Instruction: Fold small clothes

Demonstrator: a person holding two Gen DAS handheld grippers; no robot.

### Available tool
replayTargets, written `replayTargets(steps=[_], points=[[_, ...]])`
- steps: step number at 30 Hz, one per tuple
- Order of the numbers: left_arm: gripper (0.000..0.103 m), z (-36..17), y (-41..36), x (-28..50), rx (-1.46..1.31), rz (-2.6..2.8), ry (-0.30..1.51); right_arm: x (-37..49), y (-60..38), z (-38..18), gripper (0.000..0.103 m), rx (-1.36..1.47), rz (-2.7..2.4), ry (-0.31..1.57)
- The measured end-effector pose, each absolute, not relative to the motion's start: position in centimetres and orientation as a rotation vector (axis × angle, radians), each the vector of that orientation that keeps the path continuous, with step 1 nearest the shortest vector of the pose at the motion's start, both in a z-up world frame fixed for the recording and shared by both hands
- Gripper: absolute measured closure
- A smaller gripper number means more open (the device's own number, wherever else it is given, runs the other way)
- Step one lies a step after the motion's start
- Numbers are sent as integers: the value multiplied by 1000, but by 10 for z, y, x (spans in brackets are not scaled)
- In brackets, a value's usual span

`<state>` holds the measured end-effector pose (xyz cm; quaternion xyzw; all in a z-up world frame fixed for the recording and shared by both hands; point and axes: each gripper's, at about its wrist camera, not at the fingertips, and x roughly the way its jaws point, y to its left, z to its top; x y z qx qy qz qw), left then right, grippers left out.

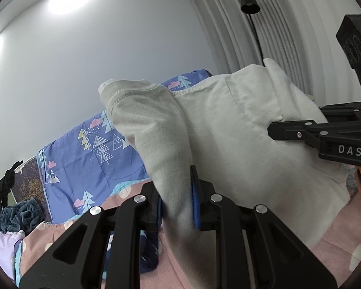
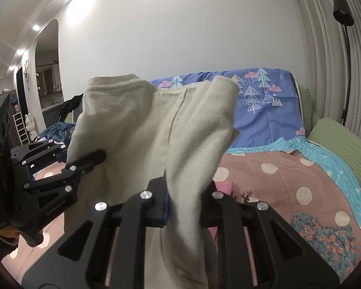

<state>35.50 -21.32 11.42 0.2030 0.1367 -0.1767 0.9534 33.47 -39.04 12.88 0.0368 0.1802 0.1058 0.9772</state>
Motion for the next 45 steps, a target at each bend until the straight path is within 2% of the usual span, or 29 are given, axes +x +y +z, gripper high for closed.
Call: replayTargets(steps=[10,11,12,13,14,15,18,21,25,29,30,32,33,34,39,41,45], points=[[81,85,-222,452,389,-286,325,419,-395,112,87,123,176,402],[78,78,-221,463,383,-266,327,428,-395,107,86,130,176,404],[65,71,-221,474,380,-245,333,443,-397,98,77,136,163,418],[40,57,-220,489,392,-192,351,455,-398,87,54,130,129,443],[32,44,-217,498,406,-144,375,466,-400,74,43,121,72,481],[31,26,-212,508,409,-123,418,478,-404,50,38,125,-18,556],[31,-16,-195,518,370,-172,533,491,-417,-17,42,192,-26,763],[30,-71,-187,525,369,-257,728,478,-427,-69,41,214,-34,838],[30,-89,-182,499,310,-303,728,449,-450,-91,39,416,14,839],[30,-83,-183,471,333,-328,710,409,-442,-82,37,373,0,779],[30,-81,-183,456,338,-329,694,393,-438,-79,26,348,-16,756],[24,-75,-180,426,320,-330,665,359,-431,-74,20,313,-53,705],[11,-71,-179,412,300,-336,658,349,-431,-72,16,311,-58,687],[6,-68,-177,404,284,-344,653,334,-431,-72,15,314,-64,671],[5,-44,-175,325,279,-369,557,266,-426,-64,13,291,-101,620],[2,-31,-171,297,261,-384,533,243,-422,-57,12,255,-120,598],[1,-3,-160,248,219,-380,477,182,-406,-30,8,194,-177,521]])
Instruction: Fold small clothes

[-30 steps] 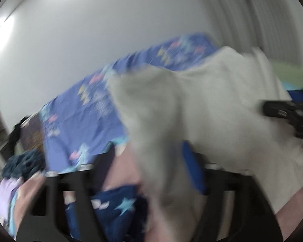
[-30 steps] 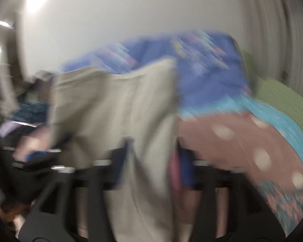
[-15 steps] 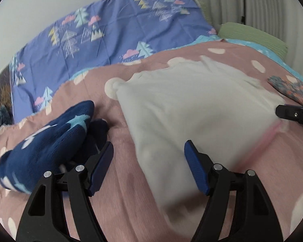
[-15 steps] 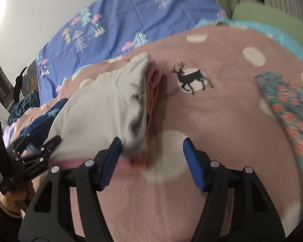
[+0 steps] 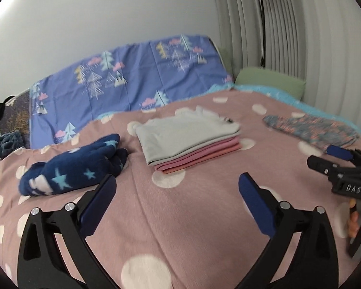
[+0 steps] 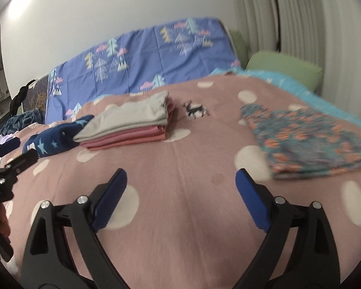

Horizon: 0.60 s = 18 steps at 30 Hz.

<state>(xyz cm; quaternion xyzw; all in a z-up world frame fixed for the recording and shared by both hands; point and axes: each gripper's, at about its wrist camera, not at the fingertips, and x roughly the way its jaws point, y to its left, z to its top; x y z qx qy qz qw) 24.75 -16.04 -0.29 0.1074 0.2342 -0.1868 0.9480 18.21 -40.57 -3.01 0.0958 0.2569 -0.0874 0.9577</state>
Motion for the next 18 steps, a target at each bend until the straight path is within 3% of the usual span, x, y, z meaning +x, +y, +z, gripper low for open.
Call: replayTargets(steps=[9,18], points=[[1,47,-140,135,197,-257,416,79,-357,39,2,76,-258,397],[1,59,-115,62,121,-257,396,14,-329,54,2,96,-267,417]])
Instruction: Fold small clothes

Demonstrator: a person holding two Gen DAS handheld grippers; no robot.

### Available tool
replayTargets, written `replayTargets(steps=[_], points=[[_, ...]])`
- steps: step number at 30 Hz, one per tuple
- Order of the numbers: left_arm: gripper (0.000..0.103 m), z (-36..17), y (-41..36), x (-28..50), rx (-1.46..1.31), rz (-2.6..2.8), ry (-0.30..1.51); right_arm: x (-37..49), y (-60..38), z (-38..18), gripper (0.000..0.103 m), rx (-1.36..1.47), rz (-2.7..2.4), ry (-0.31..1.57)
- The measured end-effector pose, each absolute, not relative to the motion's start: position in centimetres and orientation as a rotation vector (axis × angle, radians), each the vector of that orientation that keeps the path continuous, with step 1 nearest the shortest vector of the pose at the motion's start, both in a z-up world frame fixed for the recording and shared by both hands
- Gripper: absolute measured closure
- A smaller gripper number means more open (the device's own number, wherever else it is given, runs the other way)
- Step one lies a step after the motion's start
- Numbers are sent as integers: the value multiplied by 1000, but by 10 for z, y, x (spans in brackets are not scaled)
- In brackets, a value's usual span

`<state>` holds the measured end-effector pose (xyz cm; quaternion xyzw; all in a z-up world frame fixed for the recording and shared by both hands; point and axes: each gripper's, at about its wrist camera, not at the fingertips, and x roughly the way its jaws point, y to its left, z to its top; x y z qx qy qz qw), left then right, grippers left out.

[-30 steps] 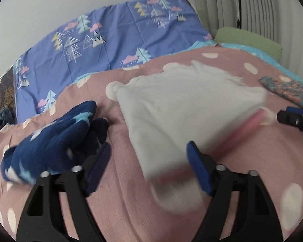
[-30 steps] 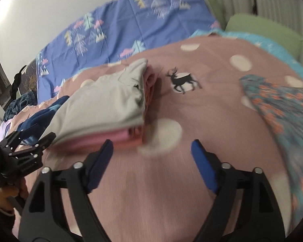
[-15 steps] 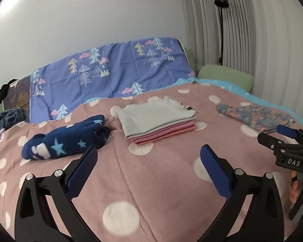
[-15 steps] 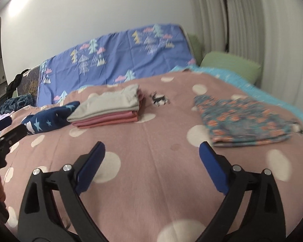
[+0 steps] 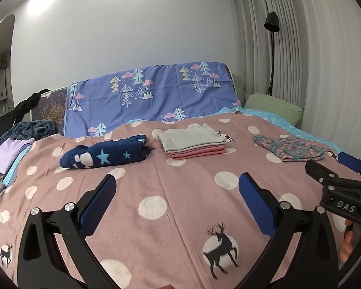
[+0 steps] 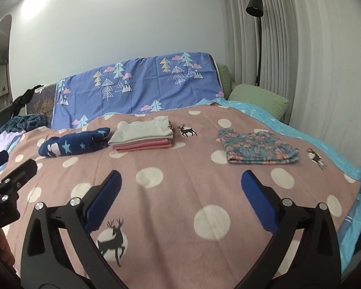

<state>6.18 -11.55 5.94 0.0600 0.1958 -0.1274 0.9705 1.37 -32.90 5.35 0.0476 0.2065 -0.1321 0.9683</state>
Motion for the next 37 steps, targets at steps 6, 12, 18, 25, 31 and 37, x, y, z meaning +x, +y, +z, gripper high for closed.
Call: replayTargets(steps=[6,12,18,25,31,37], points=[[1,55,-115,33,154,-211,366,-5,-321,54,2,98,-280,425],[1,55,-119,20,191,-206,359,-11,-319,52,2,91,-278,434],[1,53,-120,18,197,-200,374,-10,-318,50,2,90,-282,445],[1,48,-121,25,183,-205,422,-5,-318,44,2,79,-283,463],[1,44,-123,29,180,-212,443,-3,-319,40,2,76,-283,470],[1,42,-124,31,183,-218,451,0,-317,39,2,69,-279,475]])
